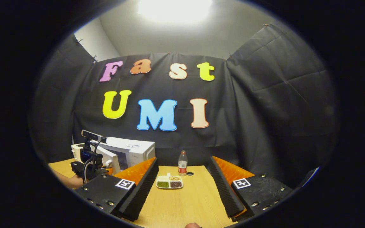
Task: Open the microwave oven with the left hand, put the food in, and close the microwave oven.
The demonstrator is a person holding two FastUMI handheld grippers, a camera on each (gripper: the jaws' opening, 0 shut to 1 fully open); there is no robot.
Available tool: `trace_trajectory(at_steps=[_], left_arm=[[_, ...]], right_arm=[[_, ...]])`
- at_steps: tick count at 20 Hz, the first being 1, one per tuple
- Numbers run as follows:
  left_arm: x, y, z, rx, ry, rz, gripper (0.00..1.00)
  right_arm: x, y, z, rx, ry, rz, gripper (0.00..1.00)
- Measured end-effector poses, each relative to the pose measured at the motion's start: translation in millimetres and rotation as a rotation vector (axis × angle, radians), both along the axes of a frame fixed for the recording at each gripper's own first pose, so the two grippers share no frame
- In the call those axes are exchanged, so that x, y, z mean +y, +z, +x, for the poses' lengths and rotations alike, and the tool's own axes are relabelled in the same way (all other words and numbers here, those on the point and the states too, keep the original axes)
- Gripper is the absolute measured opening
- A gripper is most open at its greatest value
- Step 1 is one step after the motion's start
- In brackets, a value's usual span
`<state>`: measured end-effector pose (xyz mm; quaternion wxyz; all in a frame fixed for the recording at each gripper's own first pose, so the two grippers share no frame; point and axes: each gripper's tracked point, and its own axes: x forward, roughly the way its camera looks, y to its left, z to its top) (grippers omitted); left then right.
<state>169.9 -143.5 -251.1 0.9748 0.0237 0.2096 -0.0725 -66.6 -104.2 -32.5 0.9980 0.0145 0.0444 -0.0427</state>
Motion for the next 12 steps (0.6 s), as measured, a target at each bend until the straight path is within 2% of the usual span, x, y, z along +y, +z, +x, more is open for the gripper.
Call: trace_trajectory(at_steps=[4, 5, 6, 7, 10, 12], left_arm=[[42.4, 4.7, -36.5, 0.001, 0.023, 0.017, 0.11], [50.5, 6.0, -42.6, 0.009, 0.024, 0.004, 0.15], [57.7, 5.5, -47.4, 0.016, 0.023, -0.009, 0.15], [64.7, 7.4, -51.9, 0.015, 0.018, -0.013, 0.1], [83.9, 8.6, -63.8, 0.013, -0.007, -0.016, 0.1], [97.3, 7.7, -70.6, 0.02, -0.032, -0.027, 0.11]], right_arm=[[31.3, 3.9, -0.5, -0.004, 0.105, -0.028, 0.97], [41.5, 9.1, 0.5, -0.018, 0.125, -0.024, 0.97], [52.7, 8.9, 2.0, -0.021, 0.144, -0.022, 0.97], [65.1, 7.7, 4.2, -0.018, 0.163, -0.023, 0.97], [97.4, 10.9, 9.0, -0.019, 0.191, -0.021, 0.97], [116.1, 14.6, 11.3, -0.02, 0.178, -0.026, 0.97]])
